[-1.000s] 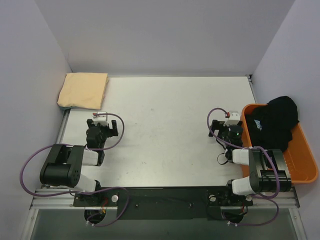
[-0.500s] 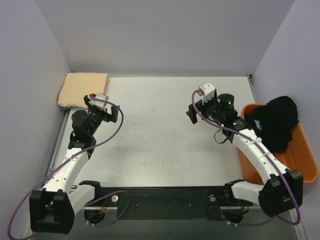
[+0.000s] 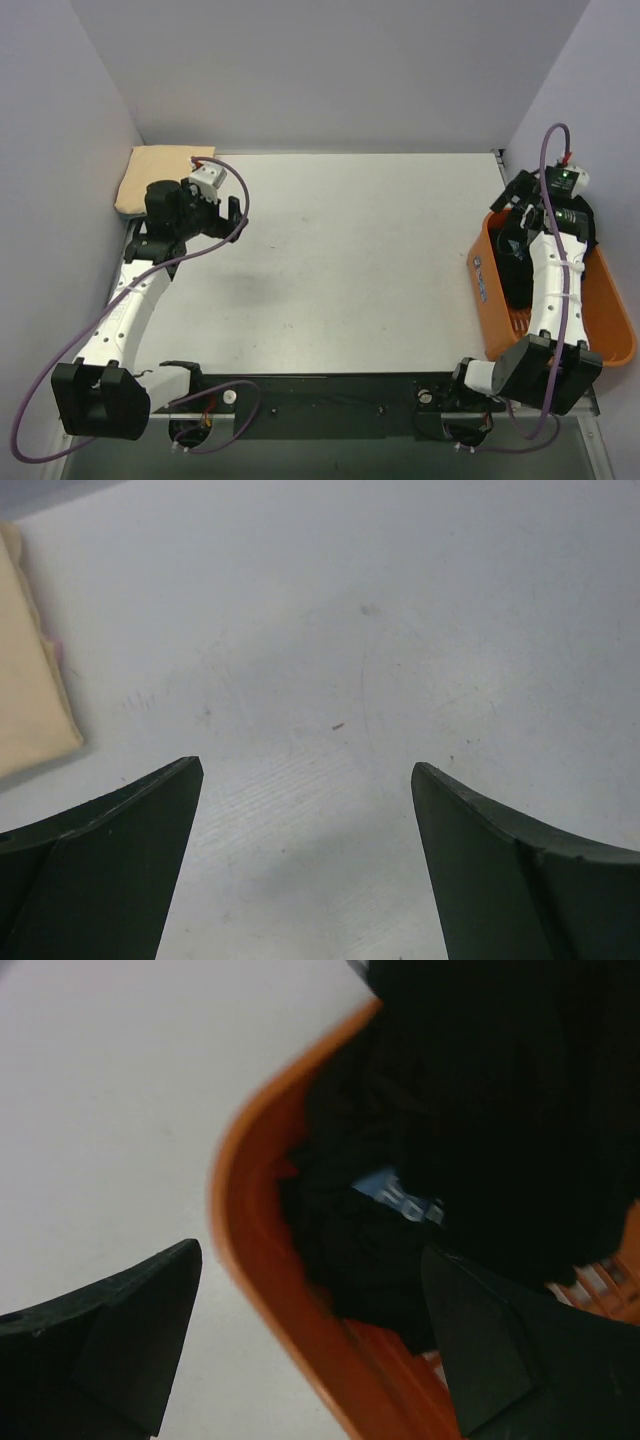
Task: Fold and stack the t-shirts
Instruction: Grab crumpled tshirt from bin with the right arm
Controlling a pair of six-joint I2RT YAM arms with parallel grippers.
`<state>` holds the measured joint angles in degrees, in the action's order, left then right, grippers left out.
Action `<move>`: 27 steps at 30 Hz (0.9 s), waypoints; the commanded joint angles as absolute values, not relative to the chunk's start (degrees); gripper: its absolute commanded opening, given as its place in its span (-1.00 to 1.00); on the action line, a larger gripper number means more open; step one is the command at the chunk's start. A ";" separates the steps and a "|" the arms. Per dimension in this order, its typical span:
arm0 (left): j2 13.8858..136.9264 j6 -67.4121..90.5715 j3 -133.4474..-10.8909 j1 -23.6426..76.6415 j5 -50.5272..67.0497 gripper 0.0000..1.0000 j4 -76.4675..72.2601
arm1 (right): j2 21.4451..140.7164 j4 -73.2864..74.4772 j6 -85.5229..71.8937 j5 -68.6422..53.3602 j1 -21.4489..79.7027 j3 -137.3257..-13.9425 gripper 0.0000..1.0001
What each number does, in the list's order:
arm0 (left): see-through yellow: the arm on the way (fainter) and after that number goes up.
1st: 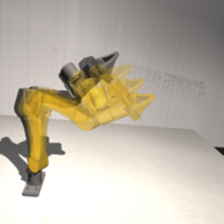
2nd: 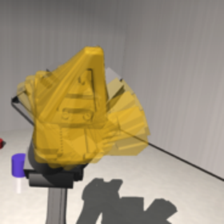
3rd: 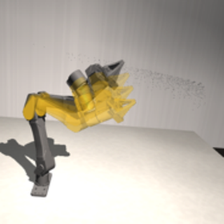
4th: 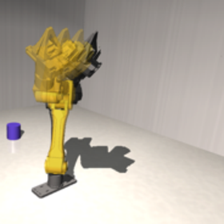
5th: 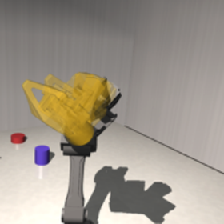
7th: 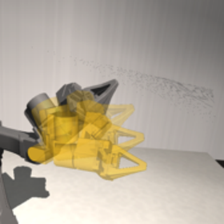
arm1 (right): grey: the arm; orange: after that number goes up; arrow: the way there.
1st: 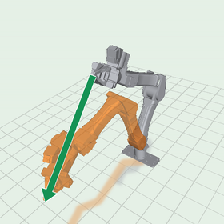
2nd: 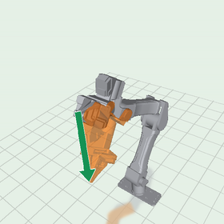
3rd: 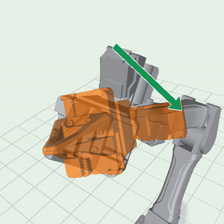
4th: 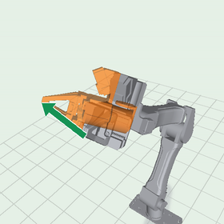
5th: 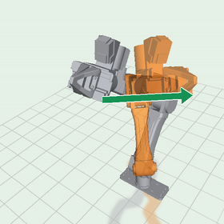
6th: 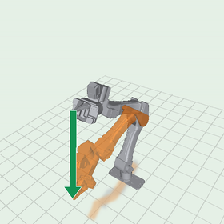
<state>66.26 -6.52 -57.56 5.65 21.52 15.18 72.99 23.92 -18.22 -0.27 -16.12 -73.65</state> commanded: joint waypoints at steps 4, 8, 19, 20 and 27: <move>63.10 -2.37 -53.09 5.89 24.78 0.92 16.00 | 81.09 33.57 -21.01 12.30 -26.36 -68.55 0.75; 63.10 -3.87 -53.96 5.98 24.08 0.91 16.35 | 90.32 33.92 -16.18 10.12 -29.44 -72.24 0.68; 62.67 -3.87 -57.48 6.76 23.55 0.84 18.28 | 82.66 34.10 -12.39 12.47 -30.06 -76.20 -1.00; 62.49 -3.95 -57.92 6.94 23.64 0.84 18.37 | 80.96 34.19 -12.04 14.57 -30.06 -77.16 -1.00; 61.70 -3.26 -59.94 8.08 24.08 0.84 18.46 | 63.66 34.19 -6.34 19.17 -26.90 -89.72 -1.00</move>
